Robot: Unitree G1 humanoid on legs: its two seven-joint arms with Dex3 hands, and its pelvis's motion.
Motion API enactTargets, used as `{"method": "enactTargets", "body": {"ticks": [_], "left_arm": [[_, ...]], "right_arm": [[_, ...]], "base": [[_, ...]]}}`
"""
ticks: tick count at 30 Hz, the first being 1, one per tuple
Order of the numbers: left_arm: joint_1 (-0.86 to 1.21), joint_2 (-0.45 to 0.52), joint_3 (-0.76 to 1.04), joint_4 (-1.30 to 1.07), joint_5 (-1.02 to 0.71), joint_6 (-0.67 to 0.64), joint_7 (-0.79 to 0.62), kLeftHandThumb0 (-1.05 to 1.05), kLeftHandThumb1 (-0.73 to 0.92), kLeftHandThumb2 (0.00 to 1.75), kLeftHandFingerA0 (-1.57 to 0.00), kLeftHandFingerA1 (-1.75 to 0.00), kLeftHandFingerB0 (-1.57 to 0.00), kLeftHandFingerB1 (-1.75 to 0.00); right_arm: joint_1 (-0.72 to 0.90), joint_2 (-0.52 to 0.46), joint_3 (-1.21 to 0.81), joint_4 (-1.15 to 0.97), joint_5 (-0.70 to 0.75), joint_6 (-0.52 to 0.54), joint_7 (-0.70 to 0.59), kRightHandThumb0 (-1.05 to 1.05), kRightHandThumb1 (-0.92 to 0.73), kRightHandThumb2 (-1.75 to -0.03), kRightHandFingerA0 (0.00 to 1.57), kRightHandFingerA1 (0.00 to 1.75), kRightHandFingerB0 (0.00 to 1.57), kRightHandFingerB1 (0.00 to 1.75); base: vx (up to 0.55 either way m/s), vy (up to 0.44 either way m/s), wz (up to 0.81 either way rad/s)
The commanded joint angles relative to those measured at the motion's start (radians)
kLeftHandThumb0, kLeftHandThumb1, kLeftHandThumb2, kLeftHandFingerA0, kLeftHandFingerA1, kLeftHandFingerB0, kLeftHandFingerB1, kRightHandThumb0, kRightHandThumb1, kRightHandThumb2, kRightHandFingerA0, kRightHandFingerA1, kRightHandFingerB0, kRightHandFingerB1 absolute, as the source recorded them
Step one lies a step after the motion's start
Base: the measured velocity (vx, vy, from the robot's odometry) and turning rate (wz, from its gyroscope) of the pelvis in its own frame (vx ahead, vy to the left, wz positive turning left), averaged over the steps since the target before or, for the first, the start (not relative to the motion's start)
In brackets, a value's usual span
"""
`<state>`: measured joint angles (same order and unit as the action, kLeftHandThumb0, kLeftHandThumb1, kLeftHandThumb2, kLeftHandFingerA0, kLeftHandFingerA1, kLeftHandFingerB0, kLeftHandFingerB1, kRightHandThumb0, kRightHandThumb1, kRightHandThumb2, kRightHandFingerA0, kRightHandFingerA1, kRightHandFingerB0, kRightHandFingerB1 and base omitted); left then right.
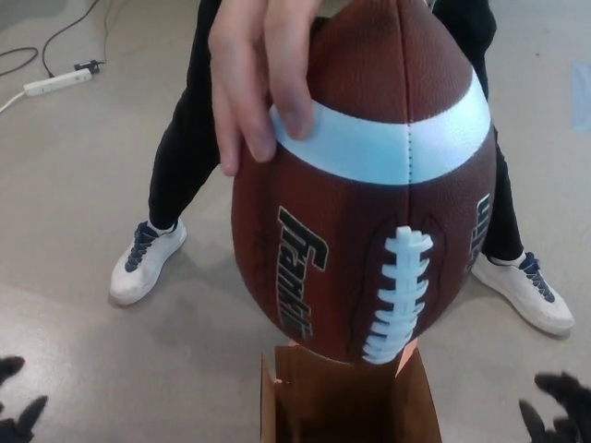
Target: Use both hands to pick up a football from a person and place it into a container beneath
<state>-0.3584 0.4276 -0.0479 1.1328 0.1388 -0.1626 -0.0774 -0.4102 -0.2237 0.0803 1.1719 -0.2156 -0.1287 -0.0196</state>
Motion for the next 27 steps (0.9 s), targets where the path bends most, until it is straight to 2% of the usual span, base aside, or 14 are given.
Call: {"method": "enactTargets", "body": {"ticks": [1,4,5,10,11,13,17,18,19,20,22,24,25,27], "left_arm": [[0.059,-0.008,0.093,-0.118,-0.109,-0.246,-0.069,-0.74,0.7,1.01,-0.02,-0.4,-0.09,-0.28],[0.166,-0.039,0.115,-0.385,-0.168,-0.289,-0.099,-0.72,0.91,0.67,-0.09,-0.28,-0.06,-0.25],[0.247,-0.043,0.12,-0.563,-0.205,-0.261,-0.12,-0.8,0.75,1.07,-0.04,-0.35,-0.1,-0.25],[0.376,-0.078,0.123,-0.955,-0.285,-0.232,-0.119,-0.76,0.71,1.08,-0.05,-0.43,-0.04,-0.33],[0.398,-0.082,0.117,-1.042,-0.303,-0.22,-0.119,-0.8,0.73,1.09,-0.06,-0.42,0.0,-0.32],[0.438,-0.09,0.106,-1.198,-0.328,-0.189,-0.112,-0.82,0.73,1.09,-0.12,-0.44,-0.03,-0.35],[0.502,-0.092,0.085,-1.405,-0.343,-0.188,-0.097,-0.84,0.74,1.1,-0.12,-0.44,0.0,-0.3],[0.516,-0.094,0.081,-1.456,-0.353,-0.183,-0.098,-0.82,0.91,0.67,-0.18,-0.28,-0.1,-0.27],[0.526,-0.096,0.074,-1.499,-0.36,-0.188,-0.095,-0.37,0.46,1.07,0.0,-0.47,0.0,-0.48],[0.538,-0.099,0.068,-1.547,-0.365,-0.191,-0.092,-0.37,0.46,1.07,0.0,-0.47,0.0,-0.48],[0.547,-0.104,0.056,-1.598,-0.379,-0.192,-0.097,-0.82,0.9,0.67,-0.18,-0.28,-0.12,-0.27],[0.558,-0.105,0.037,-1.667,-0.393,-0.186,-0.095,-0.37,0.46,1.07,0.0,-0.48,0.0,-0.48],[0.555,-0.105,0.03,-1.687,-0.386,-0.202,-0.098,-0.8,0.9,0.67,-0.17,-0.27,-0.13,-0.27],[0.554,-0.111,0.006,-1.75,-0.38,-0.195,-0.097,-0.37,0.47,1.07,0.0,-0.48,0.0,-0.48]], "right_arm": [[0.047,0.012,-0.114,-0.156,0.101,-0.351,-0.107,-0.72,-0.92,-0.7,0.25,0.34,0.09,0.22],[0.142,0.072,-0.16,-0.474,0.167,-0.446,-0.108,-0.72,-0.92,-0.69,0.27,0.34,0.07,0.2],[0.207,0.093,-0.148,-0.662,0.186,-0.426,-0.078,-0.72,-0.92,-0.73,0.27,0.35,0.03,0.17],[0.339,0.113,-0.123,-1.112,0.245,-0.389,-0.021,-0.75,-0.92,-0.76,0.26,0.37,0.0,0.12],[0.356,0.114,-0.118,-1.205,0.236,-0.387,-0.028,-0.8,-0.81,-1.12,0.19,0.48,0.0,0.15],[0.382,0.12,-0.102,-1.355,0.255,-0.381,-0.023,-0.76,-0.92,-0.77,0.25,0.4,0.0,0.03],[0.443,0.12,-0.061,-1.532,0.236,-0.389,-0.011,-0.77,-0.92,-0.78,0.25,0.41,0.0,0.04],[0.458,0.123,-0.052,-1.574,0.217,-0.389,-0.013,-0.78,-0.92,-0.78,0.26,0.41,0.0,0.04],[0.468,0.126,-0.04,-1.606,0.198,-0.401,-0.016,-0.78,-0.92,-0.77,0.25,0.39,0.0,0.01],[0.479,0.132,-0.027,-1.641,0.177,-0.414,-0.018,-0.78,-0.92,-0.77,0.25,0.39,0.0,0.01],[0.495,0.133,-0.007,-1.686,0.173,-0.415,-0.009,-0.81,-0.78,-1.11,0.21,0.49,0.0,0.13],[0.498,0.136,0.014,-1.719,0.161,-0.432,-0.006,-0.78,-0.92,-0.76,0.27,0.37,0.0,0.08],[0.495,0.139,0.02,-1.734,0.141,-0.441,-0.007,-0.79,-0.92,-0.77,0.27,0.37,0.0,0.06],[0.485,0.145,0.046,-1.754,0.127,-0.473,-0.006,-0.8,-0.78,-1.11,0.23,0.5,0.0,0.15]], "base": [[0.0,0.0,0.0],[0.0,0.0,0.0],[0.0,0.0,0.0],[0.0,0.0,0.0],[0.0,0.0,0.0],[0.0,0.0,0.0],[0.0,0.0,0.0],[0.0,0.0,0.0],[0.0,0.0,0.0],[0.0,0.0,0.0],[0.0,0.0,0.0],[0.0,0.0,0.0],[0.0,0.0,0.0],[0.0,0.0,0.0]]}}
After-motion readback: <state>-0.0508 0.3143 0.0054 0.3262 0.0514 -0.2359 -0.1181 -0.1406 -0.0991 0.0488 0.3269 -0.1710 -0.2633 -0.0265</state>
